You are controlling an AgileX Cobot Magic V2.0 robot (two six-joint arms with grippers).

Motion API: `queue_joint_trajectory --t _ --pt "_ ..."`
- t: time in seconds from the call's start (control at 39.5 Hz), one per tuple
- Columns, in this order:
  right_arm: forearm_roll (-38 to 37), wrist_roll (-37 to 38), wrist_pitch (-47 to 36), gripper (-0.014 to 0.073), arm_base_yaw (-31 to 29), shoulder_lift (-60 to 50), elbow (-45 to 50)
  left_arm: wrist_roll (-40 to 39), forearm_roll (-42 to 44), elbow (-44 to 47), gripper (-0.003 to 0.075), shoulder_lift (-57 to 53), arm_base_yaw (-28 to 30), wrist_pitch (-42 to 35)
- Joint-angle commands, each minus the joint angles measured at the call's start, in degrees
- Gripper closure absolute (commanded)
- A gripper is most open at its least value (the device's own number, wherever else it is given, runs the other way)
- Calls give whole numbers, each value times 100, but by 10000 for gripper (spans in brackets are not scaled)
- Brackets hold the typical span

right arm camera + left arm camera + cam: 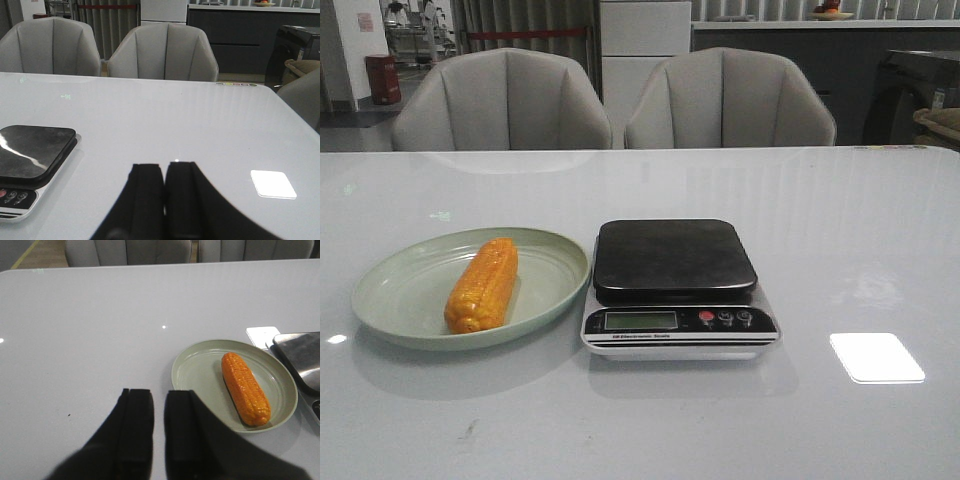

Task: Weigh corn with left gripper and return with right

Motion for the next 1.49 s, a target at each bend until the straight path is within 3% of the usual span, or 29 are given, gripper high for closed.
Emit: queue_joint_trajectory --t 0.0,0.1,0.18,0.46,0.71,1.09,1.47 --pt "-57 -48 -441 447 -21 -114 62 -14 -165 -361 346 238 -50 -276" --pt "-57 -48 -441 447 -21 -114 62 -14 -188 -536 187 469 -90 -160" --pt "-57 -48 -441 447 -21 -114 62 -14 -188 -657 131 639 -228 -78" --pt "-57 -48 -441 447 -21 -114 62 20 -473 -1187 136 1650 -910 -182" --pt "-57 -48 -441 447 -21 -114 62 -33 -779 -1785 136 3336 -1439 -295" --pt "-57 -48 -441 447 -21 -114 62 -46 -1163 -2932 136 5733 -1808 -220" --pt "-57 -48 -441 447 -21 -114 62 -147 -1272 -3412 136 7029 -1873 57"
